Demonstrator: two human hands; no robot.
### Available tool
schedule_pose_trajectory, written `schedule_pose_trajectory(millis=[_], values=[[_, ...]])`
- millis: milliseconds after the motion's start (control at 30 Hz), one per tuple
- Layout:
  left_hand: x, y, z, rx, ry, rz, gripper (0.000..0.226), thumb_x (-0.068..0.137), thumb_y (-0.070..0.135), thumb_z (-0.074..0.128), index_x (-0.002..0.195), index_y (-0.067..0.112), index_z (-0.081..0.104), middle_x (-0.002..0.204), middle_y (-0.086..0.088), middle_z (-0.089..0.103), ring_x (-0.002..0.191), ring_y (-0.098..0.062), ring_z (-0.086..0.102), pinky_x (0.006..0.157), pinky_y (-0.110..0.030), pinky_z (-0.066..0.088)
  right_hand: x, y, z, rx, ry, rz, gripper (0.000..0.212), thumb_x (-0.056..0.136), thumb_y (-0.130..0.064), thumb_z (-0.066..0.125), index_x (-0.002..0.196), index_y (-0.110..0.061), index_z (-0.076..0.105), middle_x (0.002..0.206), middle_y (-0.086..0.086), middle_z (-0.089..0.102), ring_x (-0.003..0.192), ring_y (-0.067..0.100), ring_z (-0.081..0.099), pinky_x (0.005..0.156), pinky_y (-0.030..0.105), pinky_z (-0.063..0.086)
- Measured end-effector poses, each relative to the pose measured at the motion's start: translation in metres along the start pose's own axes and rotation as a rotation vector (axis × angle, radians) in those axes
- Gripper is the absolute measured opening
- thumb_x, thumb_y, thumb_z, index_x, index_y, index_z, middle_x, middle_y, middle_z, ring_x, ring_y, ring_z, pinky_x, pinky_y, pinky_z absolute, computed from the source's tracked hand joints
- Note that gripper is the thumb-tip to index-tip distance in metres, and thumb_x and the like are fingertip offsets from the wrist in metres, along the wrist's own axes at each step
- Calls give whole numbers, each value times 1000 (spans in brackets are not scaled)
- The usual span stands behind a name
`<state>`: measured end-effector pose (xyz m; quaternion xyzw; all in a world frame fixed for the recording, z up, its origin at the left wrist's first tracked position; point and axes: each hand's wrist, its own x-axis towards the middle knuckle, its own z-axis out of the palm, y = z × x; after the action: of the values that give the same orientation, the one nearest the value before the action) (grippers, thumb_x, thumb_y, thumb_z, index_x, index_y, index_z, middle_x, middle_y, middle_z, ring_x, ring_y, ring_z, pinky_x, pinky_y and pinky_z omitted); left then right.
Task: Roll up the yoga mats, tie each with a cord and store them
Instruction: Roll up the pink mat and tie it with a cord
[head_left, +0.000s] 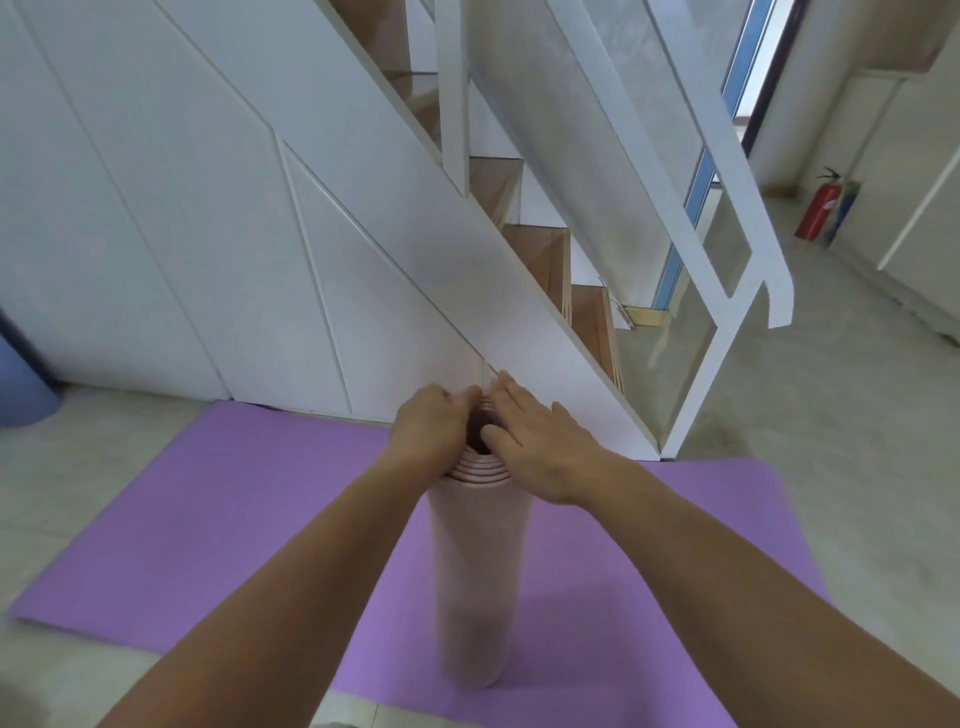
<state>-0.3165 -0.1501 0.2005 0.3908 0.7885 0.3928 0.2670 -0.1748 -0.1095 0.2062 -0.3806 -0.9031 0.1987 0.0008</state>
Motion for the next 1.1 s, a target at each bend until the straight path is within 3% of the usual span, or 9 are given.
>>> schedule_pose_trajectory(millis=[133,300,433,533,633,733,867,1000,1100], values=[[-2,-4,5,-64,5,7,36,97,42,54,85,11,64,84,-5,68,87,-29,65,82,-40,52,-3,8,0,214,100,76,60,106,-44,18,157,-26,-5,164,-10,-14,151,11,-5,123,44,2],[-6,-3,4,-190,-27,-32,30,97,37,56,98,10,68,93,-7,71,92,-26,67,88,-41,55,0,5,8,252,97,92,60,103,-39,31,158,-27,8,161,-2,15,140,26,35,112,45,34],[-18,9,19,-216,-173,-31,23,91,23,62,107,6,64,100,-10,70,88,-22,66,73,-31,53,-10,21,2,296,171,165,56,103,-29,39,155,-24,20,152,11,31,134,32,41,109,40,34],[-39,31,39,-245,-342,-27,27,82,5,68,108,7,62,104,-15,70,92,-25,68,80,-36,57,-42,51,0,400,263,226,51,104,-27,41,153,-24,30,152,9,37,136,28,40,109,34,31],[-61,51,80,-269,-410,12,29,71,9,79,99,9,73,95,-12,75,89,-25,72,85,-42,60,-86,97,4,606,375,326,48,103,-23,46,150,-24,39,150,5,43,136,22,41,112,30,31],[-87,73,140,-115,-385,108,35,49,31,81,81,19,75,77,-1,75,77,-21,72,76,-42,61,-135,149,20,818,504,425,46,101,-20,53,146,-21,45,144,2,51,131,17,48,112,28,35],[-136,102,238,218,-393,320,27,57,36,74,78,19,69,73,4,68,74,-18,65,59,-27,47,-209,221,59,1102,688,574,45,99,-19,58,142,-17,49,136,2,58,123,16,56,108,29,42],[-194,111,342,447,-515,487,31,63,37,71,64,12,53,68,-7,63,75,-30,65,52,-27,36,-291,276,110,1267,872,723,43,96,-11,62,137,-14,51,129,4,61,115,17,60,97,23,48],[-239,120,402,589,-596,631,37,59,45,74,68,12,59,61,-3,57,76,-30,65,55,-28,37,-346,302,141,1385,1088,816,41,95,-1,60,135,-6,52,121,9,63,109,16,60,89,18,51]])
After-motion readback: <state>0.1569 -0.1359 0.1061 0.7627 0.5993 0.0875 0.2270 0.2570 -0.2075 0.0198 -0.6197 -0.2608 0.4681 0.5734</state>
